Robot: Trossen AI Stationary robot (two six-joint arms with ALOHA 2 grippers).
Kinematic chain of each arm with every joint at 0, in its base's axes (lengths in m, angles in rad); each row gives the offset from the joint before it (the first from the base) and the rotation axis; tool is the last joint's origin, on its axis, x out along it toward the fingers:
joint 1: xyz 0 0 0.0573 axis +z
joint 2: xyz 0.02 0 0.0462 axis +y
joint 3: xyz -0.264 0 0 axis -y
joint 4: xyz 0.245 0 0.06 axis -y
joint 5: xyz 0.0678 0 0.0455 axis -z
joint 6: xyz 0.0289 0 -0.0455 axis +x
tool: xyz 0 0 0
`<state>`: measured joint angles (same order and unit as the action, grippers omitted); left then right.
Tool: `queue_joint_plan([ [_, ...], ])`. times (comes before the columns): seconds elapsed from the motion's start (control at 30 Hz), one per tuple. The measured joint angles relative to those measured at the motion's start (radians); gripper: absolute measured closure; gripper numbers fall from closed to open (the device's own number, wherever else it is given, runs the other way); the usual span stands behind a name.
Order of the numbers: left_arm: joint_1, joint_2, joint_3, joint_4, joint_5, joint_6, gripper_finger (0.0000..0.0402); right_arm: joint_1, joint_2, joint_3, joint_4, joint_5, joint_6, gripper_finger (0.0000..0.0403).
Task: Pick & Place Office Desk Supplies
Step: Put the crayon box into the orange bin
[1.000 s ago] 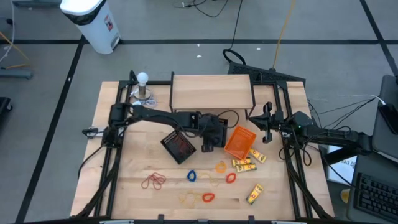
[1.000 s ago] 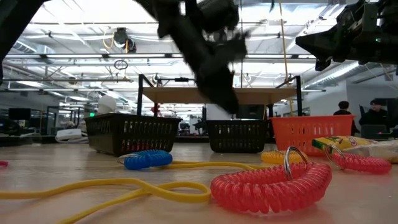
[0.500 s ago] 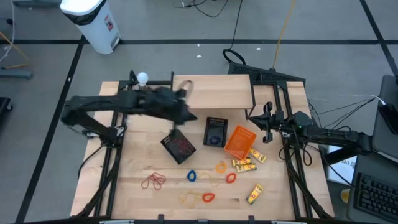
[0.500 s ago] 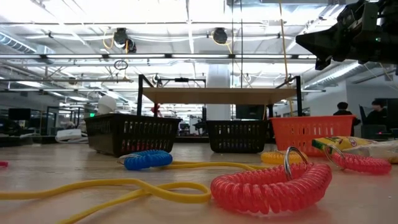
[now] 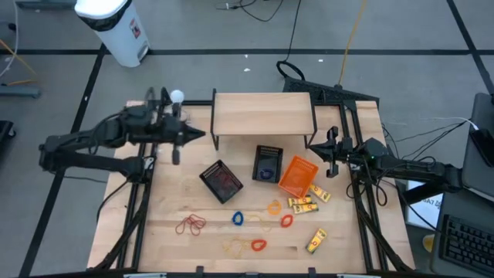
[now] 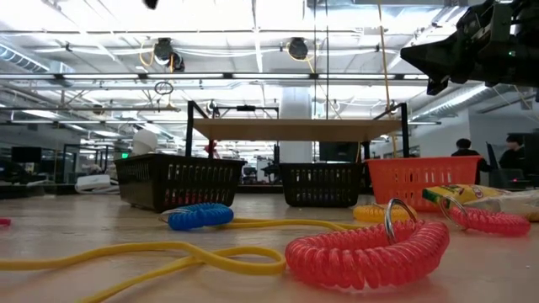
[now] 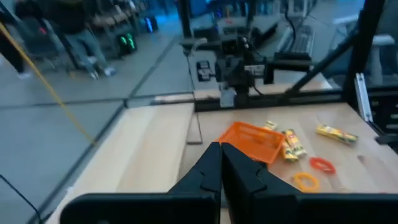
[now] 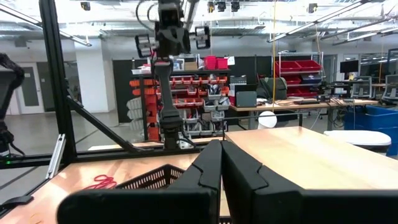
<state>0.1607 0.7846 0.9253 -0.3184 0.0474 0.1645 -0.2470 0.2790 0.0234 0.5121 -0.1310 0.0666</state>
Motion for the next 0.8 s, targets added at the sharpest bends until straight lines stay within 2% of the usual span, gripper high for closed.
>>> queue_joint_plan([
  [0.13,0.028,-0.149,-0.147,0.099,0.019,-0.018,0.0399,0.0,0.0,0.0,0.0,0.0,0.0,0.0399],
  [0.33,0.112,-0.267,-0.337,0.22,0.202,-0.096,0.0399,0.0,0.0,0.0,0.0,0.002,0.0,0.0399],
  [0.5,0.157,-0.314,-0.479,0.313,0.206,-0.149,0.04,0.0,0.0,0.0,0.0,0.003,0.001,0.0399],
  [0.6,0.148,-0.384,-0.533,0.372,0.187,-0.145,0.04,0.0,0.0,0.0,0.0,0.003,0.024,0.0399],
  [0.8,0.111,-0.524,-0.622,0.376,0.163,-0.141,0.0401,0.0,0.001,0.0,-0.018,0.001,0.053,0.0399],
])
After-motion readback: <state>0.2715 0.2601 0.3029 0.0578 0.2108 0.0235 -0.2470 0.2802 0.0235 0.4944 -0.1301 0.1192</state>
